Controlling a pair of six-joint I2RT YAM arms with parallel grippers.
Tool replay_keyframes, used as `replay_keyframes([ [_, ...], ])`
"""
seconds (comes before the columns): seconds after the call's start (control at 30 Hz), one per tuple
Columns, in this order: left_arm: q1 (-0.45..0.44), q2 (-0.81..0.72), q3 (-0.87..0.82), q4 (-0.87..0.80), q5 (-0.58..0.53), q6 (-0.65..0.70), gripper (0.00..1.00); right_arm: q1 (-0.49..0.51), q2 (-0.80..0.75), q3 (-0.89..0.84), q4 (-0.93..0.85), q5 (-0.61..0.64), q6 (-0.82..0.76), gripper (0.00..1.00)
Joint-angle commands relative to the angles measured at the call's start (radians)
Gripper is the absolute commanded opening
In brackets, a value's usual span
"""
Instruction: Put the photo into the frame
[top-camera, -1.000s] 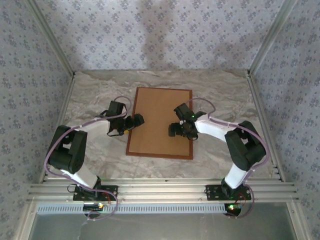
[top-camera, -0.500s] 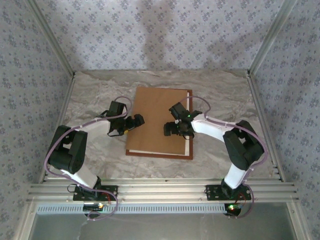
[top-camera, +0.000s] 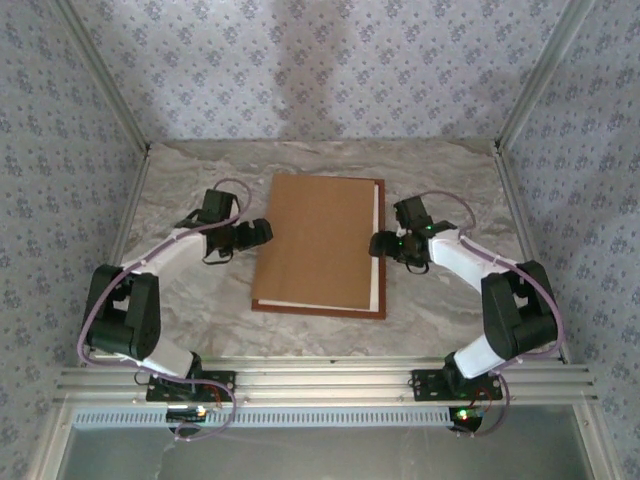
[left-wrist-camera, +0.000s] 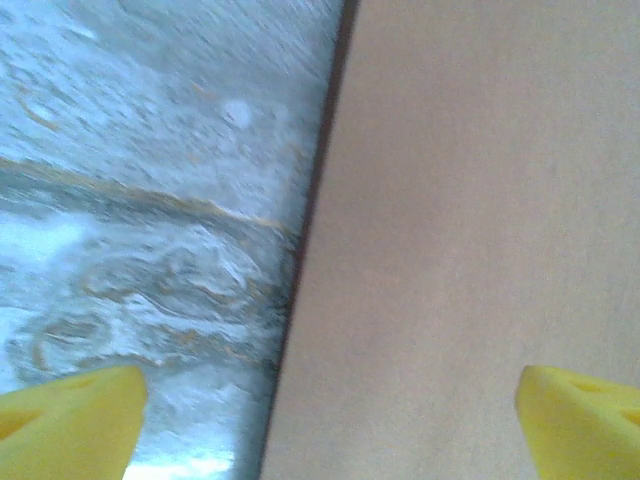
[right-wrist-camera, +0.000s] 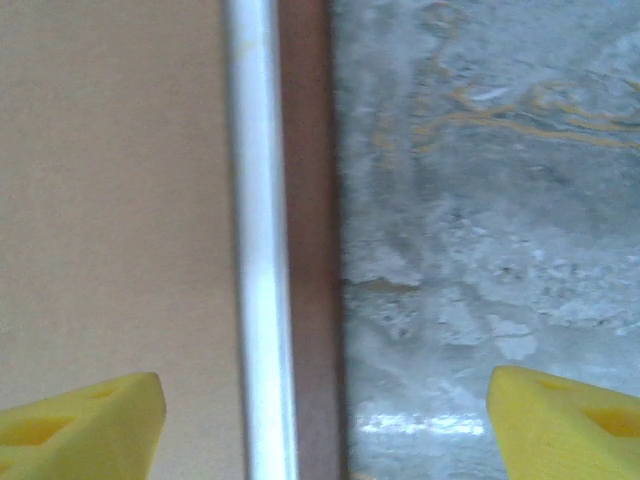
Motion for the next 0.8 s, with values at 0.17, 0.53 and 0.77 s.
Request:
replay_keyframes([
  [0.17, 0.025, 0.057, 0.031, 0.046, 0.093, 0.045, 0.67, -0.044, 0.033, -0.090, 0.162, -0.115, 0.027, 0.68],
  [0.53, -0.033, 0.124, 0.027, 0.052, 0.094, 0.031, 0.61, -0.044, 0.117, -0.118, 0.237, -0.146, 0.057, 0.65],
  [0.77, -0.089, 0.134, 0.032, 0.060, 0.106, 0.000, 0.60, -0.039, 0.152, -0.120, 0.268, -0.169, 0.070, 0.64],
])
